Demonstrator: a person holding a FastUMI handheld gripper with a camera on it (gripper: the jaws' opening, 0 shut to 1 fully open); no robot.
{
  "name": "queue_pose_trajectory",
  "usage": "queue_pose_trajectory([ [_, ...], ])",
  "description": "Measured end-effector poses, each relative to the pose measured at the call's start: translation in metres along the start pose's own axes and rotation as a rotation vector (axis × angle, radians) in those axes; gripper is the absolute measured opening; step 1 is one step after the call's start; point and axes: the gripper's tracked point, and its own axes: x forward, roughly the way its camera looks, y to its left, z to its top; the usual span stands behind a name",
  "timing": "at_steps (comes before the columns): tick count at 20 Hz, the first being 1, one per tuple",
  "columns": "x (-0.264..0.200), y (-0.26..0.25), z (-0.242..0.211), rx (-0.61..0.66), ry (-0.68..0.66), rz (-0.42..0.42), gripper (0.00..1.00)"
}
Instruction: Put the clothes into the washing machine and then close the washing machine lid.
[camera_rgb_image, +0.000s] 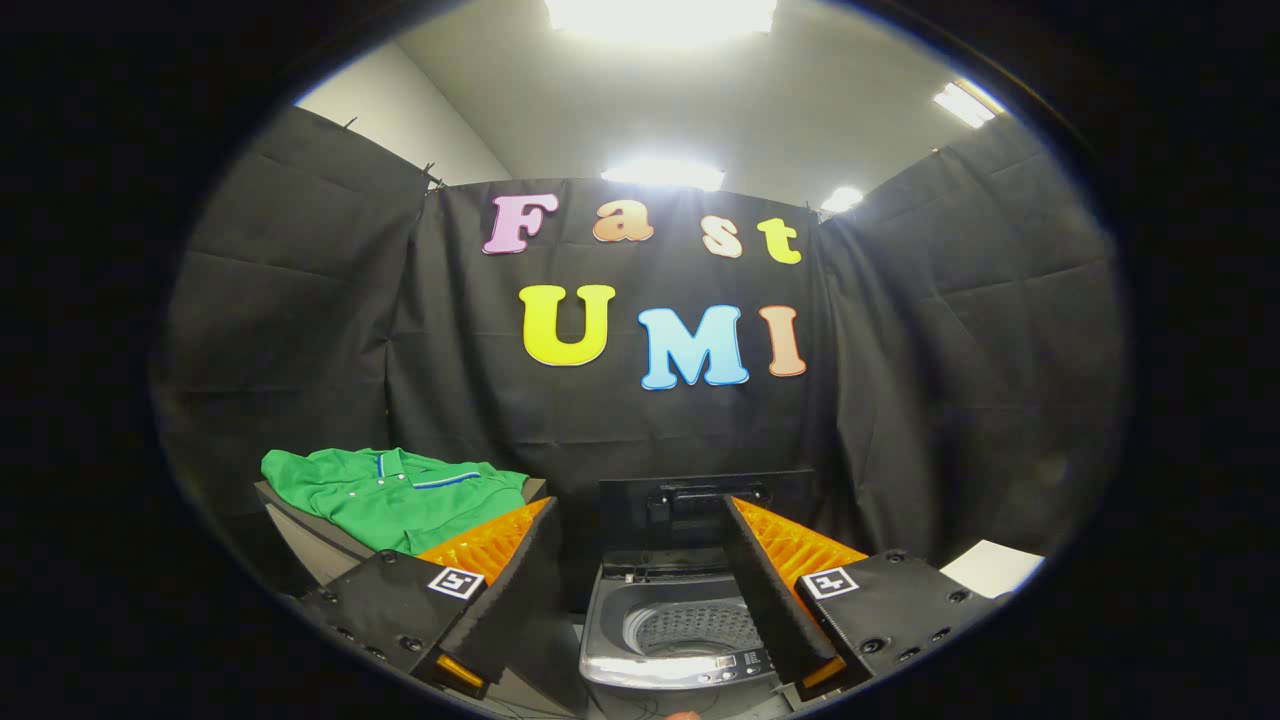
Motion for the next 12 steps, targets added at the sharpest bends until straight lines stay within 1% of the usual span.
queue_pose_trajectory([
  [3, 0.007, 0.017, 0.003, 0.031, 0.018, 0.044, 0.99],
  [12, 0.039, 0.072, 0.025, 0.063, 0.044, 0.144, 0.99],
])
